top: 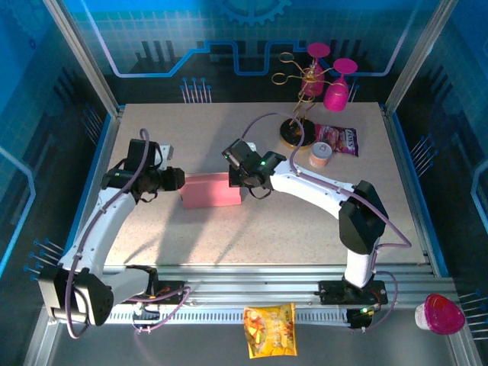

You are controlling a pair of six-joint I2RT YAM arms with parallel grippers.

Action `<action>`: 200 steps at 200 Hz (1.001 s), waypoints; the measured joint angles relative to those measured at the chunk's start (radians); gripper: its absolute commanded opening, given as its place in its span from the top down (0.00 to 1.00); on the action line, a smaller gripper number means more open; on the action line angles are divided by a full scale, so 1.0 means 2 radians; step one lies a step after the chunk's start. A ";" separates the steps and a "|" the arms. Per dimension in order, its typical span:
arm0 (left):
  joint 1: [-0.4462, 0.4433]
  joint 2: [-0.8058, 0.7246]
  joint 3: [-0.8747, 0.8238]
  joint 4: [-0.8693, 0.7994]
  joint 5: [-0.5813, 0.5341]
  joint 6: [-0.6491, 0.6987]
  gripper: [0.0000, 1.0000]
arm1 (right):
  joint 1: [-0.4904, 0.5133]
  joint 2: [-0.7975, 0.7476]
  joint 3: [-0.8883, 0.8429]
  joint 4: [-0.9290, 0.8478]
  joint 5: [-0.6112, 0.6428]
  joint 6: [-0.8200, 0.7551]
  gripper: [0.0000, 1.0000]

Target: Fold the paper box

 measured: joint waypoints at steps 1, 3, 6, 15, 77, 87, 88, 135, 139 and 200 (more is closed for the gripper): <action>0.000 0.001 0.000 0.000 0.000 0.000 0.59 | 0.000 0.000 0.000 0.000 0.000 0.000 1.00; 0.000 0.003 0.000 0.001 0.000 0.000 0.59 | 0.000 0.000 0.000 0.000 0.000 0.000 1.00; 0.000 0.006 -0.001 0.002 0.000 0.000 0.59 | 0.000 0.000 0.000 0.000 0.000 0.000 1.00; 0.000 0.013 -0.001 0.004 0.000 0.000 0.60 | 0.000 0.001 0.001 0.000 0.000 0.000 1.00; 0.000 0.048 -0.001 0.026 -0.002 0.001 0.73 | -0.001 0.001 0.001 0.000 -0.002 0.000 1.00; 0.000 0.051 -0.001 0.027 -0.003 0.001 0.76 | -0.001 0.001 0.001 0.000 -0.002 0.000 1.00; 0.000 0.052 -0.001 0.027 -0.003 0.001 0.76 | -0.001 0.001 0.001 0.000 -0.002 0.000 1.00; 0.000 0.059 -0.001 0.028 -0.015 0.009 0.86 | -0.003 0.002 0.002 0.000 -0.005 0.000 1.00; 0.000 0.059 -0.001 0.028 -0.015 0.011 0.86 | -0.003 0.002 0.002 0.001 -0.006 0.000 1.00; 0.000 0.063 -0.001 0.028 -0.033 0.025 0.93 | -0.003 0.003 0.004 0.001 -0.009 0.000 1.00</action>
